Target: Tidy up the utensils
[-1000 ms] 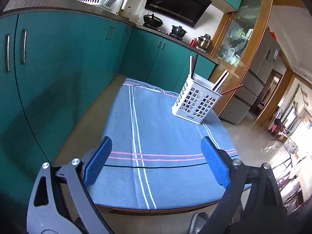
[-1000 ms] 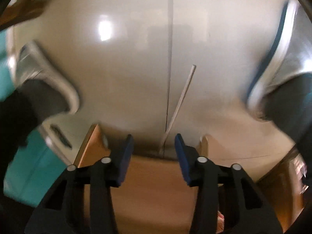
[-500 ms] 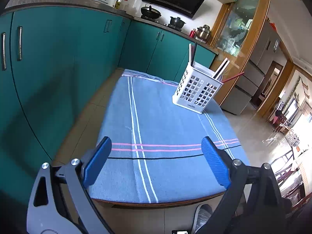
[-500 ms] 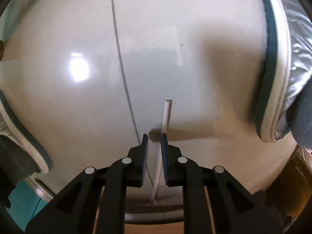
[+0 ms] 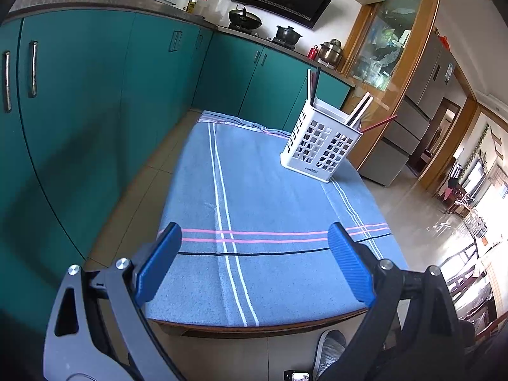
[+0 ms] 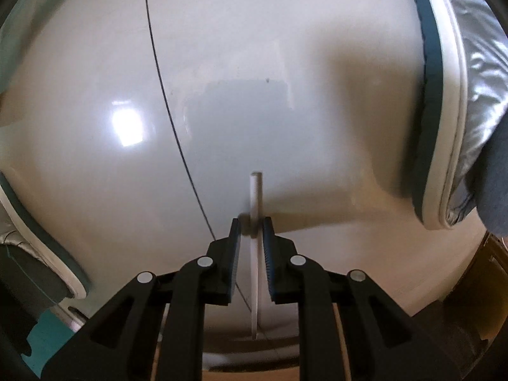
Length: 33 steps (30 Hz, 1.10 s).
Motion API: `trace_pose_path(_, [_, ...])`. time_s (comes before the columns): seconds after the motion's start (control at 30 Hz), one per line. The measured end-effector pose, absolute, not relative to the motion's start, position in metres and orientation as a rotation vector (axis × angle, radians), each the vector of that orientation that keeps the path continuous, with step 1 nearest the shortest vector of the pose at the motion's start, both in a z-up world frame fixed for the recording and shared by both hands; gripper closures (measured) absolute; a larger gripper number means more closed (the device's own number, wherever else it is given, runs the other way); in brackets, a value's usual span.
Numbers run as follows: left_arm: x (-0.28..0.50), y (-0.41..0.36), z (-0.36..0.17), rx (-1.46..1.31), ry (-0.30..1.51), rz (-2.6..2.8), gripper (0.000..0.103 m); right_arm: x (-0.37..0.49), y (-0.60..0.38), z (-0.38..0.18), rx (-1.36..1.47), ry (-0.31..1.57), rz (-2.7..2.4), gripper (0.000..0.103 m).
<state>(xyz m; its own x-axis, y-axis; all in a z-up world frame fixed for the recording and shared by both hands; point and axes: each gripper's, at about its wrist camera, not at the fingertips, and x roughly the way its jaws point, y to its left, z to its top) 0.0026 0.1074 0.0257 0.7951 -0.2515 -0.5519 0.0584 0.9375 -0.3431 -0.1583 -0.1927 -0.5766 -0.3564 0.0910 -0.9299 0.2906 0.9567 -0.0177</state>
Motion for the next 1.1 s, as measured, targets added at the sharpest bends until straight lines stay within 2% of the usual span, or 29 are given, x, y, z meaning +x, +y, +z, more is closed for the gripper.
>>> trace_pose_path(0.07, [0.001,0.109,0.026,-0.325,0.628,-0.169,0.011,-0.162,-0.188,-0.576,0.253,1.927,-0.198,0.087])
trace_pose_path(0.17, [0.001,0.109,0.026,-0.324,0.626,-0.169,0.011,-0.162,-0.19,-0.571,0.209,1.913,-0.172,0.098])
trace_pose_path(0.33, [0.0,0.111,0.027,-0.326,0.622,-0.168,0.011,-0.146,-0.202,-0.557,0.259,1.906,-0.157,0.099])
trace_pose_path(0.43, [-0.001,0.114,0.028,-0.338,0.611,-0.164,0.011,-0.133,-0.19,-0.526,0.266,1.865,-0.078,0.099])
trace_pose_path(0.53, [-0.001,0.116,0.029,-0.349,0.603,-0.159,0.011,-0.119,-0.168,-0.476,0.257,1.801,0.042,0.099])
trace_pose_path(0.7, [0.004,0.124,0.025,-0.376,0.604,-0.129,0.011,-0.102,-0.113,-0.348,0.064,1.515,0.338,0.099])
trace_pose_path(0.8, [0.009,0.132,0.02,-0.392,0.612,-0.092,0.011,-0.084,-0.106,-0.29,0.01,1.363,0.427,0.099])
trace_pose_path(0.83, [0.01,0.134,0.019,-0.392,0.611,-0.08,0.011,-0.083,-0.1,-0.268,0.002,1.309,0.457,0.103])
trace_pose_path(1.0, [0.017,0.144,0.013,-0.394,0.625,-0.027,0.011,-0.061,-0.1,-0.168,-0.028,1.095,0.542,0.103])
trace_pose_path(1.1, [0.021,0.149,0.01,-0.405,0.631,-0.01,0.011,-0.054,-0.113,-0.139,-0.069,1.049,0.568,0.103])
